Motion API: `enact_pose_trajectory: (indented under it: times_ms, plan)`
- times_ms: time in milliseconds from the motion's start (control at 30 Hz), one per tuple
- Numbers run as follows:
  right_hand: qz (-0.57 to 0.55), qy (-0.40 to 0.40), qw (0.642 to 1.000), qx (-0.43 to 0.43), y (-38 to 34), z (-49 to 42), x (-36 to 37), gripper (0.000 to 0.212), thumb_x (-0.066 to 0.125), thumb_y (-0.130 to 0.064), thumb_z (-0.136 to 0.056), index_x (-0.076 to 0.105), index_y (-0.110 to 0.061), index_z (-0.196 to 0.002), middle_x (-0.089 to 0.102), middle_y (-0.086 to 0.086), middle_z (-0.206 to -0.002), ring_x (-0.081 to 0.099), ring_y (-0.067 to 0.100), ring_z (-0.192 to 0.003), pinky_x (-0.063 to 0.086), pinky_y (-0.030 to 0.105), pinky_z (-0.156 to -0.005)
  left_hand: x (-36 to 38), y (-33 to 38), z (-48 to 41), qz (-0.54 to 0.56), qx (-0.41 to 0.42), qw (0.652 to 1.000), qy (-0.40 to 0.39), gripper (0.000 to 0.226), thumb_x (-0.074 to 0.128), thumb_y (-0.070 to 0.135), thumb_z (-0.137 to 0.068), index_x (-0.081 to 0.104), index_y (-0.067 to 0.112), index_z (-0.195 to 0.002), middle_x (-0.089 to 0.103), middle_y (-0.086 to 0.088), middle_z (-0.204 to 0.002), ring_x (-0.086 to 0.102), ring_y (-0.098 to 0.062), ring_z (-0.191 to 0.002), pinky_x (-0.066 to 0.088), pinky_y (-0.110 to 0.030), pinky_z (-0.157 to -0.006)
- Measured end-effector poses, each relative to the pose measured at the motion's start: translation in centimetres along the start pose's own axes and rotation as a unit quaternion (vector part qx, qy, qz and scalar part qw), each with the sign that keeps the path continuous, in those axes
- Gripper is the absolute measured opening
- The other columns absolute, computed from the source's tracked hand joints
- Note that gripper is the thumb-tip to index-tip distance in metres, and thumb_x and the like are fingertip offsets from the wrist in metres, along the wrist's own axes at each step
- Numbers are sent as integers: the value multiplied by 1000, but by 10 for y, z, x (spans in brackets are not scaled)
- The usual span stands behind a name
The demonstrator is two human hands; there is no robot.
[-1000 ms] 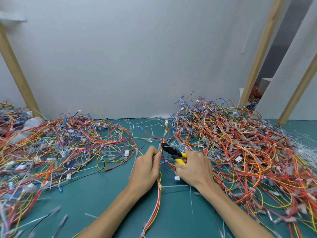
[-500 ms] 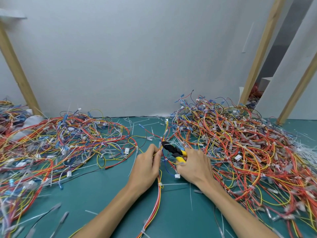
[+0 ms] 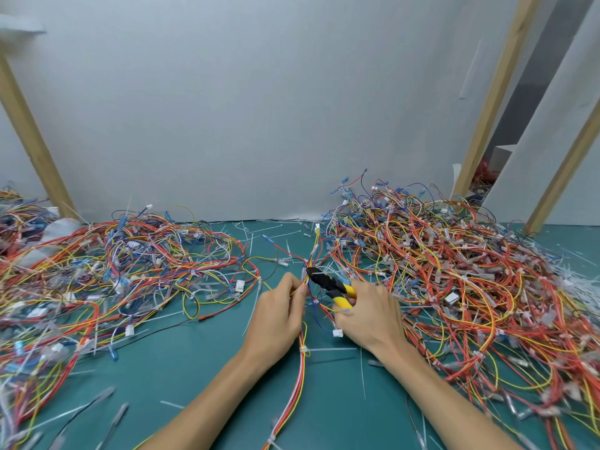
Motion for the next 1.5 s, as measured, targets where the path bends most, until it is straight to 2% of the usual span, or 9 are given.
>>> enact_pose_trajectory:
  times_ms: [100,233,633,767,867,1100,1233,1400,1500]
  plan:
    - [-13,12,1000,-9,-2,1,-2,25,64,-39,-69,48,-23,-78,51,-7,-72,49,21,-69,33,31,-56,-1,2,0,0,1,1000,1,21,48,25,-101,49,14,-82,54,-1,-56,49,-19,-51,43,-45,-57]
    - [11,21,1000,-20,-5,2,-3,36,66,-44,-71,41,-26,-92,45,-10,-84,42,17,-83,31,32,-70,-1,3,0,-11,4,1000,2,22,47,25,-101,49,14,-82,53,0,-55,47,-16,-50,42,-43,-57]
    - [44,16,999,-14,-8,3,-4,38,64,-46,-76,36,-25,-92,43,-8,-84,42,18,-82,30,31,-69,0,1,1,-16,8,1000,-1,20,46,26,-101,47,17,-83,52,0,-55,46,-17,-50,40,-42,-55]
    - [46,15,999,-12,-8,4,-4,40,66,-46,-77,49,-20,-103,47,-6,-88,52,22,-90,30,30,-71,-1,5,0,-20,16,1000,2,21,46,26,-101,48,16,-83,53,2,-57,48,-17,-52,41,-43,-56]
    - [36,20,999,-11,-9,4,-5,42,66,-45,-80,51,-17,-107,44,-6,-88,45,19,-86,30,30,-71,-2,5,1,-19,19,1000,8,21,44,27,-102,48,16,-84,54,3,-58,49,-18,-53,42,-44,-57]
    - [64,18,998,-23,-14,8,1,41,52,-49,-96,49,-14,-116,56,4,-112,45,21,-99,36,31,-88,-2,4,1,-16,14,1000,9,19,43,25,-102,49,17,-85,53,8,-58,48,-12,-53,43,-41,-58]
    - [86,15,996,-28,-16,8,0,66,29,-69,-88,54,-13,-111,60,4,-106,48,22,-96,36,31,-83,-1,2,1,13,2,1000,3,20,44,22,-102,50,15,-84,52,12,-55,48,-5,-51,37,-25,-53]
    - [87,28,994,-55,-22,6,-7,38,58,-44,-93,58,-12,-114,63,4,-103,57,26,-96,37,32,-74,-3,-4,-2,62,-36,997,5,24,46,18,-102,51,11,-79,53,14,-53,49,-5,-51,36,-17,-52]
    - [95,44,993,-56,-23,7,-14,29,58,-47,-91,58,-18,-97,62,0,-86,58,23,-78,34,31,-61,-2,-8,-3,81,-56,995,4,26,47,19,-101,52,9,-77,53,13,-51,52,-8,-53,37,-16,-52]
Point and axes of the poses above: each hand's wrist, its own z-axis away from the middle knuckle, its own x-axis out of the palm, y = z × x, the point moved 8 cm from there along -z, towards the middle knuckle
